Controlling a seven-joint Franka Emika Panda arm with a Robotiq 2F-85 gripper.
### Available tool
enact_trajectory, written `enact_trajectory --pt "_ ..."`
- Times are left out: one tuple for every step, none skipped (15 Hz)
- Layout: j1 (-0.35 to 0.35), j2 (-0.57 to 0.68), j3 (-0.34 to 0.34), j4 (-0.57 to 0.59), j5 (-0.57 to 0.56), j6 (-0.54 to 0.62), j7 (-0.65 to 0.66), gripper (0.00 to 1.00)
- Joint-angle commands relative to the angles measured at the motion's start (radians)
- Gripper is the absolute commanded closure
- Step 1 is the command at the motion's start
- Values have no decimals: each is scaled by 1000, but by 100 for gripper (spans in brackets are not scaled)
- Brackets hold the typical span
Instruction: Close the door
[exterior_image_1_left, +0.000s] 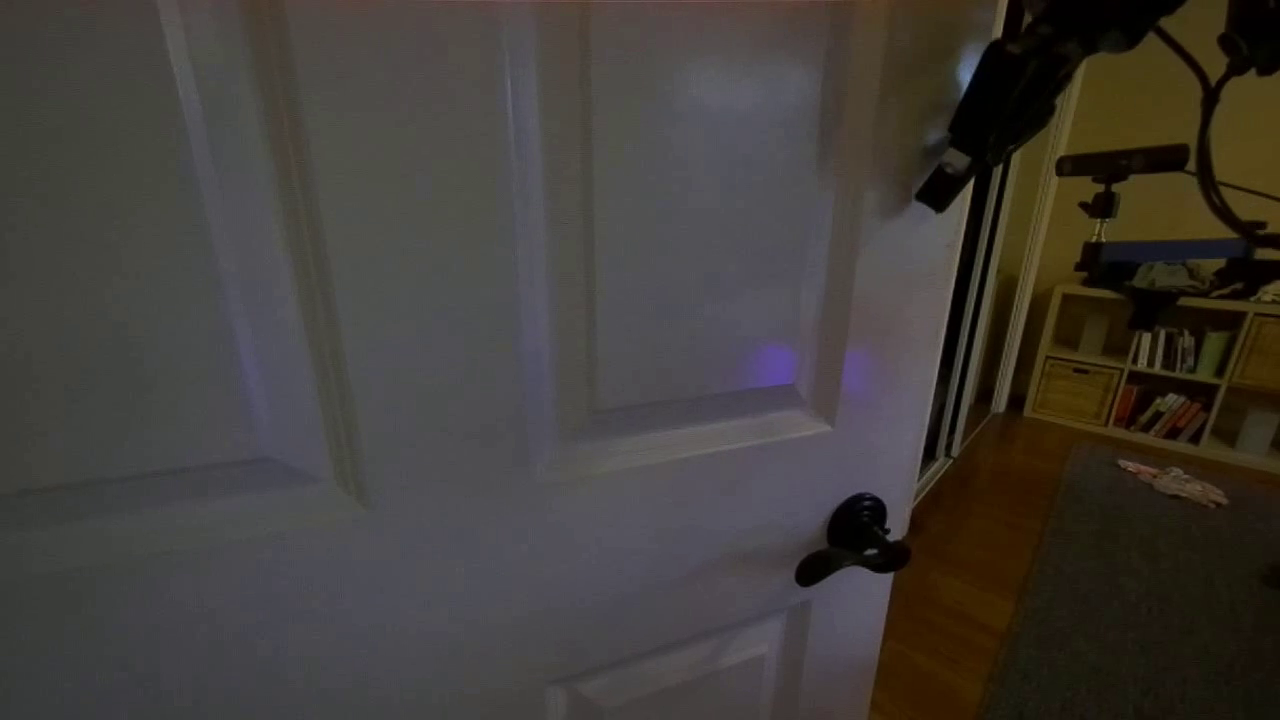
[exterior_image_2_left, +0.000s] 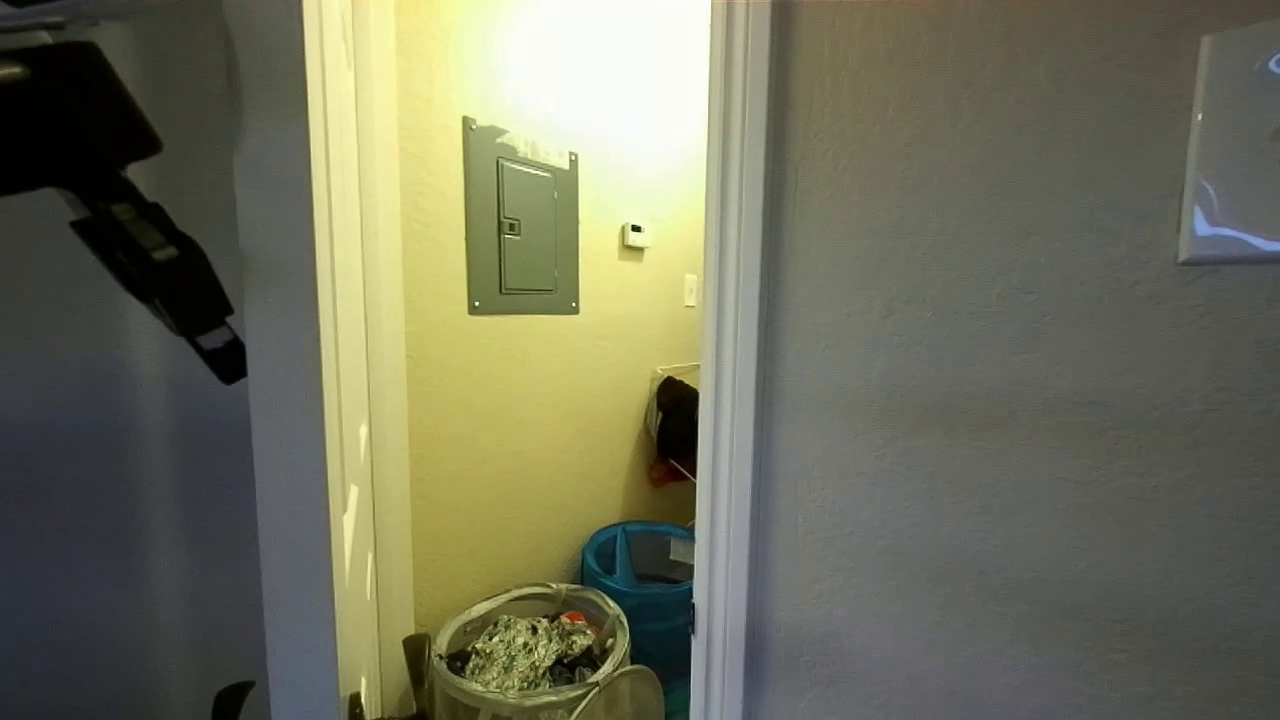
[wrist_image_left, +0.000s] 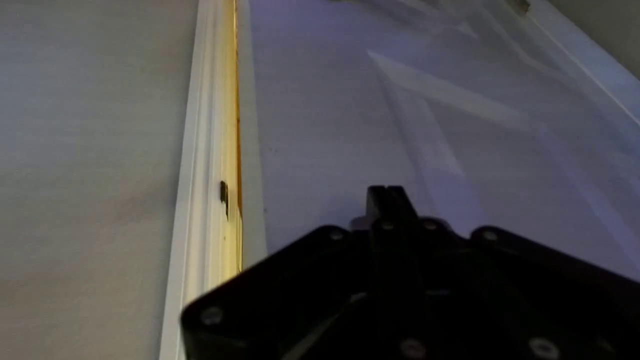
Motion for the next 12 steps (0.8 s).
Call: enact_trajectory --pt "-42 27 39 -24 -55 162 65 96" --pt "-56 35 47 -27 -74 195 81 96" --pt "-72 45 59 -31 -96 228 100 96" --pt "-92 68 70 -27 -121 261 115 96" --pt "-114 86 82 -23 -146 289 133 97" --pt "-156 122 107 -10 -194 322 154 97" --pt "-186 147 123 -2 -230 345 167 97" --pt "-208 169 137 8 -251 360 164 97" --pt "-221 185 141 14 -267 369 160 97" --pt "-179 213 104 30 -239 364 103 97" --pt "-157 232 78 40 -237 368 88 97" --pt "-120 255 47 59 -207 360 44 97"
